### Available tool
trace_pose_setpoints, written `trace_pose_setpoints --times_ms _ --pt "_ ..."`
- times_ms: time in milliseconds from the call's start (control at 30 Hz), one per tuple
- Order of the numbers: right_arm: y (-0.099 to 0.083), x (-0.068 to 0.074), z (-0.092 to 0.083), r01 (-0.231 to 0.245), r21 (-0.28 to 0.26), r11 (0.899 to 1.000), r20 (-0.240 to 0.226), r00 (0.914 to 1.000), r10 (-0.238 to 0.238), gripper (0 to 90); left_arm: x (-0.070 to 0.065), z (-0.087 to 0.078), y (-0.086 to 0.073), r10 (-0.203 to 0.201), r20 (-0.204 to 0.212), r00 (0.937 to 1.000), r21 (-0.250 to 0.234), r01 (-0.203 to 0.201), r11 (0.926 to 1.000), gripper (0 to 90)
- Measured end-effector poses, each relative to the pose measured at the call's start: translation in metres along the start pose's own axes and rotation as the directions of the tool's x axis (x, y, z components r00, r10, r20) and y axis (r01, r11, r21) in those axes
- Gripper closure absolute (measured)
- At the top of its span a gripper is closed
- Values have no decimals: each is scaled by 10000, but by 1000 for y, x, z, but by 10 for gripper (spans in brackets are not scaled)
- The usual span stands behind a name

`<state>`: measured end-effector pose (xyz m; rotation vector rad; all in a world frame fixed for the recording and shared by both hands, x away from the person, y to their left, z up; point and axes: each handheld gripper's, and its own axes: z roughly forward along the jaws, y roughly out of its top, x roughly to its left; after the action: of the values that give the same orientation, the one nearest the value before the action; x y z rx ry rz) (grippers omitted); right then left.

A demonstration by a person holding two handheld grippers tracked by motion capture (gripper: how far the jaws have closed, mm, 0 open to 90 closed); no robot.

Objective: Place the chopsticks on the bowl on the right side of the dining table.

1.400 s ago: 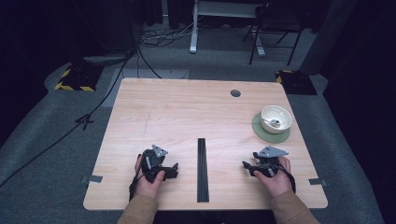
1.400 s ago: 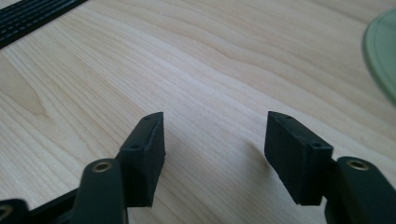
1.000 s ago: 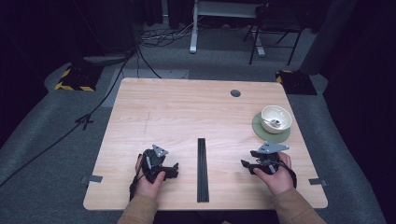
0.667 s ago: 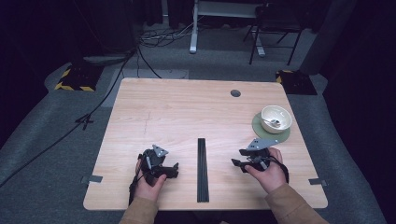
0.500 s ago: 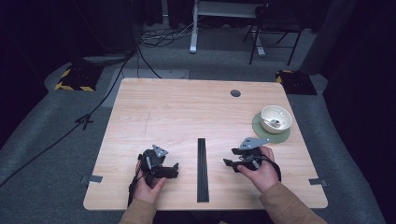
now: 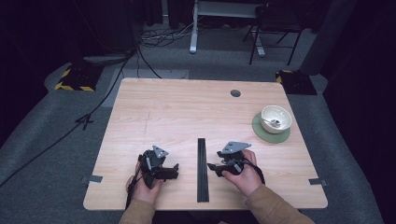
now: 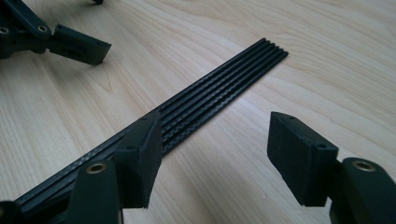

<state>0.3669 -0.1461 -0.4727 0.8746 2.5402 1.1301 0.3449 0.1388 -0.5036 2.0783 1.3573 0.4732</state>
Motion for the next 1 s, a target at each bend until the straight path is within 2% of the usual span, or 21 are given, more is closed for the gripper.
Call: trace_pose_setpoints --times_ms 167,233,467,533,700,767,933,1000 --pt "-3 6 11 1 217 9998 64 10000 -2 332 0 0 0 -39 -17 10000 -42 38 10000 8" --pt "-5 8 14 -144 258 9996 122 9998 141 327 0 0 0 -40 -19 10000 -43 40 10000 8" --pt "-9 9 18 -64 313 9995 73 10000 62 325 0 0 0 -42 -20 10000 -42 42 10000 8" --pt "-10 9 20 -225 362 9991 78 9997 222 324 0 0 0 -41 -24 10000 -43 41 10000 8" --pt "-11 8 19 -152 365 9992 95 9998 149 319 0 0 0 -40 -21 10000 -41 40 10000 8" --pt "-11 7 18 -252 485 9985 252 9994 240 323 0 0 0 -43 -20 10000 -45 43 10000 8" --pt "-12 9 16 -343 278 9990 142 9993 339 318 0 0 0 -40 -26 10000 -44 40 10000 7" --pt "-12 9 16 -222 279 9994 87 9997 220 316 0 0 0 -40 -21 10000 -42 40 10000 8"
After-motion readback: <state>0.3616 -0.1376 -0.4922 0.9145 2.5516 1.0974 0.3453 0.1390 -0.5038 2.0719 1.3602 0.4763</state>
